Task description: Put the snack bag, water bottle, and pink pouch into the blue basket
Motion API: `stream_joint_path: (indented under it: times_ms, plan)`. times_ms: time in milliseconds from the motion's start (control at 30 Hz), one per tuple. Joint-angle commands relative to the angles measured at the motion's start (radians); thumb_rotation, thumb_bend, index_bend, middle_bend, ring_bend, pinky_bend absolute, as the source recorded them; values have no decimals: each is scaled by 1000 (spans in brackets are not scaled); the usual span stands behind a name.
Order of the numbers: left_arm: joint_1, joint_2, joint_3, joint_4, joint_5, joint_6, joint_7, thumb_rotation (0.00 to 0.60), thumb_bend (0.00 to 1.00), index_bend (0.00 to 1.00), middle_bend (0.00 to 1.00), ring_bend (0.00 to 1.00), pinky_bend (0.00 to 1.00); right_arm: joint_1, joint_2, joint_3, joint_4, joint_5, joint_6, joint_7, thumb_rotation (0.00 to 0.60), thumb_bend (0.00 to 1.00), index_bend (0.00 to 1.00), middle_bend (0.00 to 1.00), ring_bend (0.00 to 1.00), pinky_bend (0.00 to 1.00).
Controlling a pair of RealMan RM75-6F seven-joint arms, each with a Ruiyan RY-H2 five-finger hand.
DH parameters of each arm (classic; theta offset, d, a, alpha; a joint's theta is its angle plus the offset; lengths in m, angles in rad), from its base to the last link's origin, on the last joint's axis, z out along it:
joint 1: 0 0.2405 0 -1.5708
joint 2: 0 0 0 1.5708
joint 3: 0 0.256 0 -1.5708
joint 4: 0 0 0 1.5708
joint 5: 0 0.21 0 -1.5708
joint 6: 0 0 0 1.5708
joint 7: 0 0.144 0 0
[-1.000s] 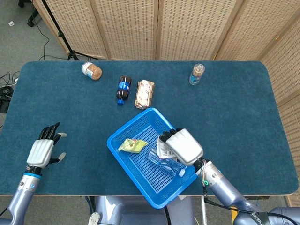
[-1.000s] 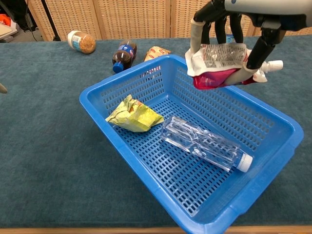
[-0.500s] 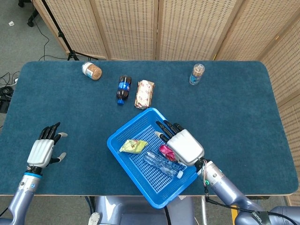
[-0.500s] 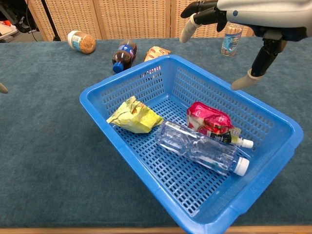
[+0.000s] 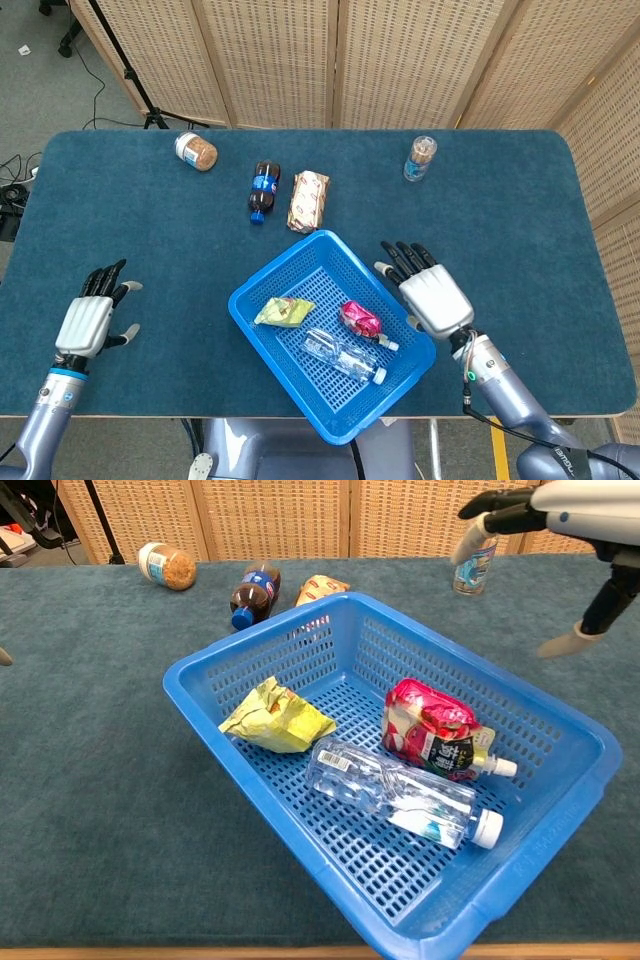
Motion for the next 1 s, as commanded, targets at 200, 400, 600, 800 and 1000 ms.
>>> stream_joint_path:
  times_ms: [200, 400, 600, 800, 1000]
  plan:
    - [8, -13, -5, 11, 21, 40, -8, 600, 238, 314, 0, 0, 56, -164, -33, -58, 226, -95, 146, 173, 600, 156, 160, 0, 0, 83]
    - [16, -26, -15, 31, 29, 78, 5, 600, 235, 314, 0, 0, 56, -272, -72, -69, 333, -156, 280, 266, 600, 156, 160, 0, 0, 80]
    - [24, -36, -18, 35, 38, 107, 34, 600, 222, 204, 0, 0, 56, -349, -93, -78, 415, -200, 351, 355, 600, 156, 68, 0, 0, 58]
    - [34, -50, -13, 31, 81, 165, 69, 600, 216, 0, 0, 0, 3, -396, -126, -83, 509, -249, 384, 441, 600, 156, 0, 0, 0, 35]
    - [47, -34, -14, -2, 91, 196, 125, 600, 214, 0, 0, 0, 0, -425, -124, -76, 543, -291, 415, 483, 600, 156, 0, 0, 0, 15]
